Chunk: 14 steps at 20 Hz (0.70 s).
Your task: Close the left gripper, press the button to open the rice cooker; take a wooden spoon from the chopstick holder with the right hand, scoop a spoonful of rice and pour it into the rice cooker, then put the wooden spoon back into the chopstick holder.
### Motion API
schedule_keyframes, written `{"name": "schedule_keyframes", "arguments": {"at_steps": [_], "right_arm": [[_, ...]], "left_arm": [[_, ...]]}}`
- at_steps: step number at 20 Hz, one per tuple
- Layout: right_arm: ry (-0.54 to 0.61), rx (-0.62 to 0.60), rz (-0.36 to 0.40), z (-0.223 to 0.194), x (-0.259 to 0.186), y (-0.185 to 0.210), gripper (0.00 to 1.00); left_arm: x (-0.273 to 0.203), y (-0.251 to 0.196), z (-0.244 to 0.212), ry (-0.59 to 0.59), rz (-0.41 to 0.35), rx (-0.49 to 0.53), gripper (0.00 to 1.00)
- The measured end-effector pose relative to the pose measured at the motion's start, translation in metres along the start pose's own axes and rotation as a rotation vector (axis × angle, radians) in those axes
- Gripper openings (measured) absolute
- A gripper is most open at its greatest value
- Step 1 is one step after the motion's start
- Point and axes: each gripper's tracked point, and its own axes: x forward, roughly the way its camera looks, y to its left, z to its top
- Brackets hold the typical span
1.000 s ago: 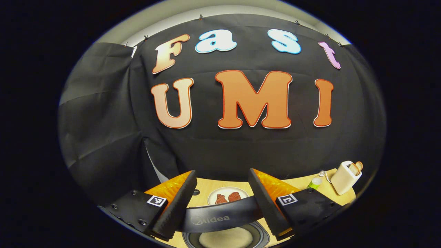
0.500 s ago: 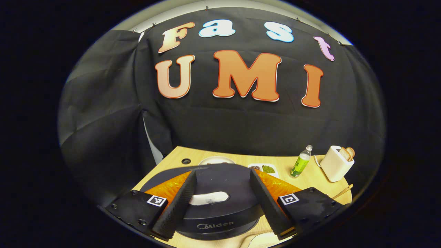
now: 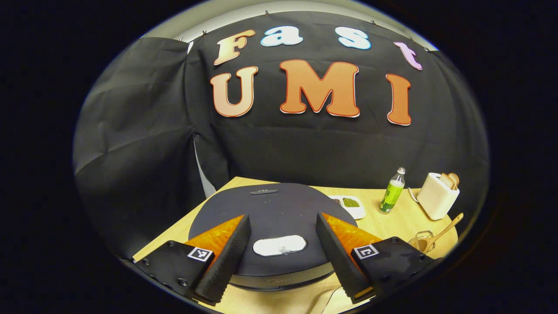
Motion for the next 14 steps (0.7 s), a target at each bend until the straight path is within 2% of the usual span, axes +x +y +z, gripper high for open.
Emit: {"name": "schedule_keyframes", "arguments": {"at_steps": [2,3,8,9,10,13,14], "right_arm": [[0.005,0.0,0.0,-0.002,0.001,-0.002,0.94],[0.008,0.0,0.001,-0.003,0.001,-0.003,0.94],[0.029,-0.004,-0.006,-0.015,0.003,-0.01,0.94],[0.029,-0.008,-0.014,-0.016,0.002,-0.013,0.94],[0.03,-0.011,-0.022,-0.018,0.002,-0.016,0.94],[0.035,0.002,-0.035,-0.023,-0.002,-0.022,0.94],[0.038,0.004,-0.04,-0.023,-0.002,-0.024,0.94]], "left_arm": [[0.002,-0.002,-0.022,0.049,0.002,-0.006,1.0],[0.002,0.0,-0.013,-0.01,0.007,0.006,1.0],[-0.001,-0.002,-0.019,-0.043,0.026,0.001,1.0],[0.0,-0.002,-0.026,-0.03,0.029,-0.001,0.97],[-0.002,-0.002,-0.023,-0.051,0.028,-0.004,1.0],[0.002,-0.001,-0.019,-0.09,0.025,0.012,0.97],[0.002,-0.001,-0.019,-0.068,0.015,0.01,1.0]]}}
